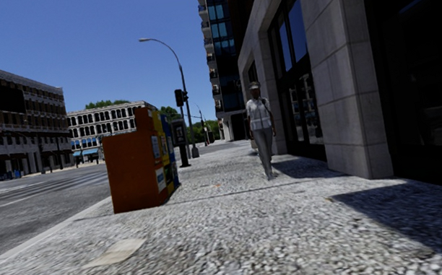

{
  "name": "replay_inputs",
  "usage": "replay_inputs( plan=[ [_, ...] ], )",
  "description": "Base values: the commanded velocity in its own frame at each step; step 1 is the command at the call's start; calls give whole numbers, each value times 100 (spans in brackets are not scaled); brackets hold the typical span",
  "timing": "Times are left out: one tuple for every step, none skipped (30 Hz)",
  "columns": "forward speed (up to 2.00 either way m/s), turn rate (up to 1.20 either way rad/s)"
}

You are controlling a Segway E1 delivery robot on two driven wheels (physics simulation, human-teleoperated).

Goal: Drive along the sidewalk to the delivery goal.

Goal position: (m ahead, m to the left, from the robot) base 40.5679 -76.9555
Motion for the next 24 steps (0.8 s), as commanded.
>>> replay_inputs(
  plan=[
    [200,0],
    [200,0],
    [200,0],
    [200,0],
    [200,0],
    [200,0],
    [200,0],
    [200,0],
    [200,0],
    [200,0],
    [200,0],
    [200,0],
    [200,4],
    [200,4],
    [200,14],
    [200,16],
    [200,15],
    [200,15],
    [200,2],
    [200,0],
    [200,0],
    [200,0],
    [200,0],
    [200,0]
  ],
)
